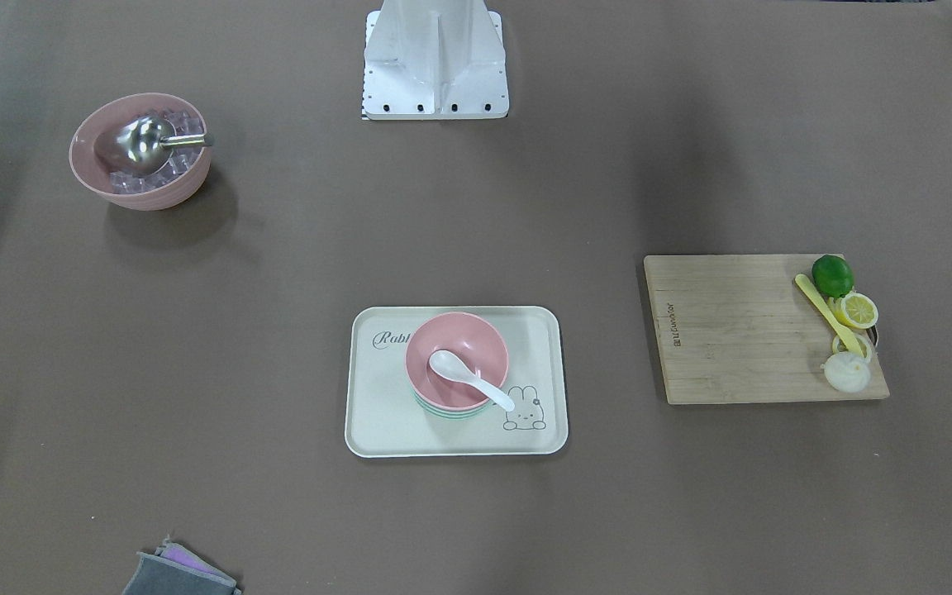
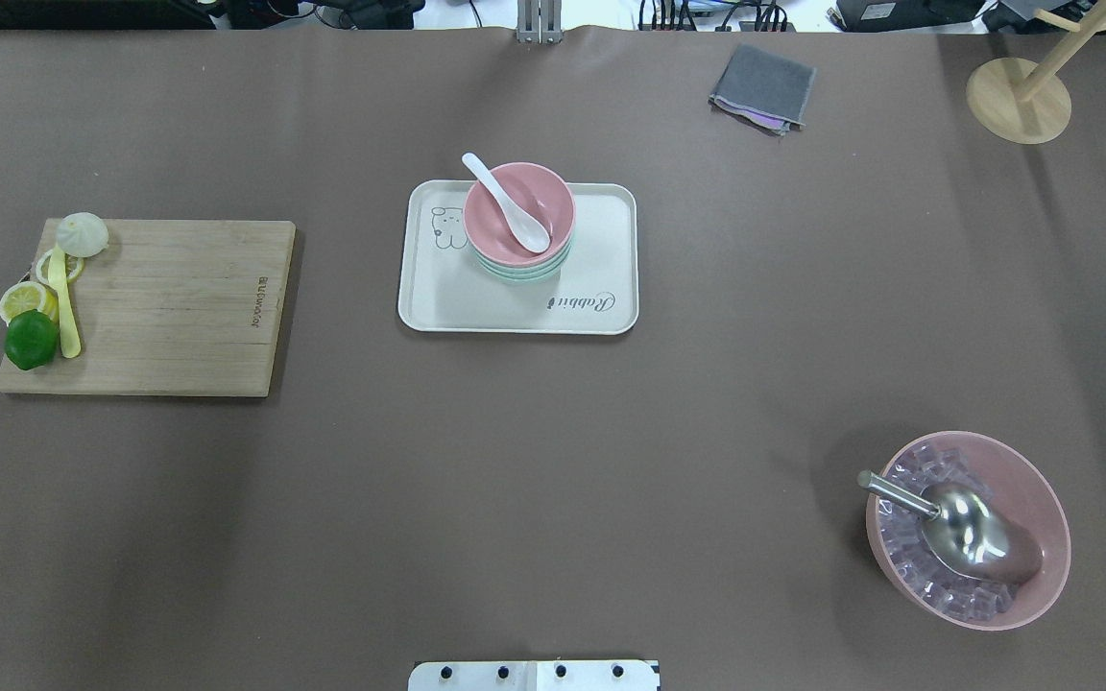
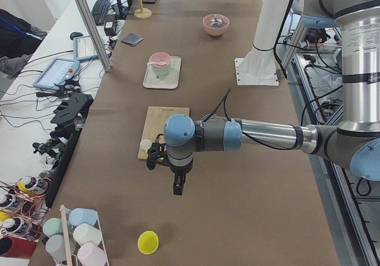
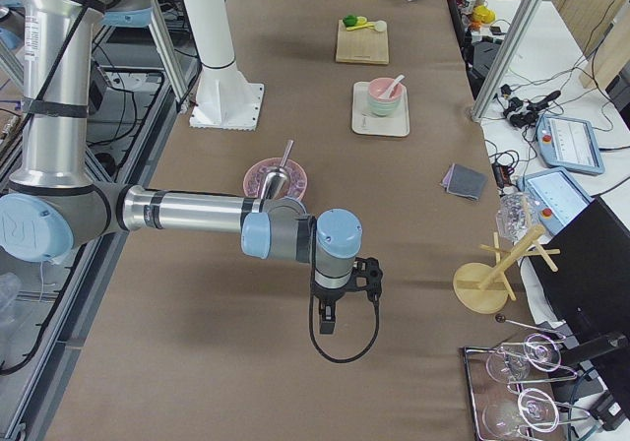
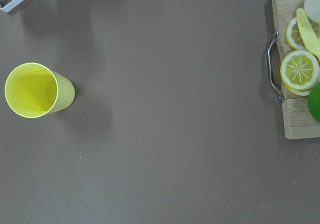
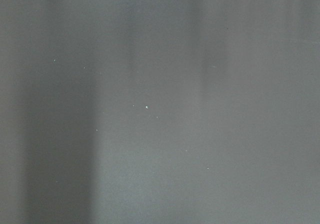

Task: Stack pink bowl on green and place spoon

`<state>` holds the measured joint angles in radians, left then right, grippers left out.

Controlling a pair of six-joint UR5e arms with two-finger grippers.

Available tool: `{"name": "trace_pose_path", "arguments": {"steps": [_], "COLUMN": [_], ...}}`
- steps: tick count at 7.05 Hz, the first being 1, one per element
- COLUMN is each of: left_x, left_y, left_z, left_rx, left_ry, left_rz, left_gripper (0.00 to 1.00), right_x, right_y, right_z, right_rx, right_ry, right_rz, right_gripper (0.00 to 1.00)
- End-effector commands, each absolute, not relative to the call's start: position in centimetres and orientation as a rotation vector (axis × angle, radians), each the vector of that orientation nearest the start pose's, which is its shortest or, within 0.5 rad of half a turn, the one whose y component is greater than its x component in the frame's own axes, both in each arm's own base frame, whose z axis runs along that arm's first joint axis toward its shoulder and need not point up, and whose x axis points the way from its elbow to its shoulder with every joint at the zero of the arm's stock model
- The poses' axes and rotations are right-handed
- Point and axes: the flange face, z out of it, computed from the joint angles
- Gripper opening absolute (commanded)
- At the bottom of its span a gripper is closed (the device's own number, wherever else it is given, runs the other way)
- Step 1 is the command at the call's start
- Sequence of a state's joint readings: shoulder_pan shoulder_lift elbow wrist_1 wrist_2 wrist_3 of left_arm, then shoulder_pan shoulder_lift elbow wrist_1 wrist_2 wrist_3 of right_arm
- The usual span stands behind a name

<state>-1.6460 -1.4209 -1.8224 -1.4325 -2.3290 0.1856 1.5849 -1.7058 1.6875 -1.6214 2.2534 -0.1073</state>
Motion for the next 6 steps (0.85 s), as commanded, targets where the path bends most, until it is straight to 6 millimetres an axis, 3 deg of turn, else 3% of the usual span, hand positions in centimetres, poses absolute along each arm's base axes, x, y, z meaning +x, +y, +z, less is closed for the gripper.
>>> {"name": "trace_pose_path", "arguments": {"steps": [1, 6], "left_x": [-9.6, -9.6], "left_y": [-41.7, -40.5], "left_z": [61.9, 62.1], "left_rx": [0.062, 0.056], "left_ry": [0.756, 0.757], "left_rz": [0.091, 0.086], "left_gripper": [0.98, 0.98], "right_x": [7.6, 7.6], "right_y": [-42.8, -42.8], "right_z": [67.4, 67.3], "right_rx": [-0.023, -0.019], "right_ry": [-0.685, -0.694], "right_rz": [-0.068, -0.070], "right_gripper": [1.00, 1.00]}}
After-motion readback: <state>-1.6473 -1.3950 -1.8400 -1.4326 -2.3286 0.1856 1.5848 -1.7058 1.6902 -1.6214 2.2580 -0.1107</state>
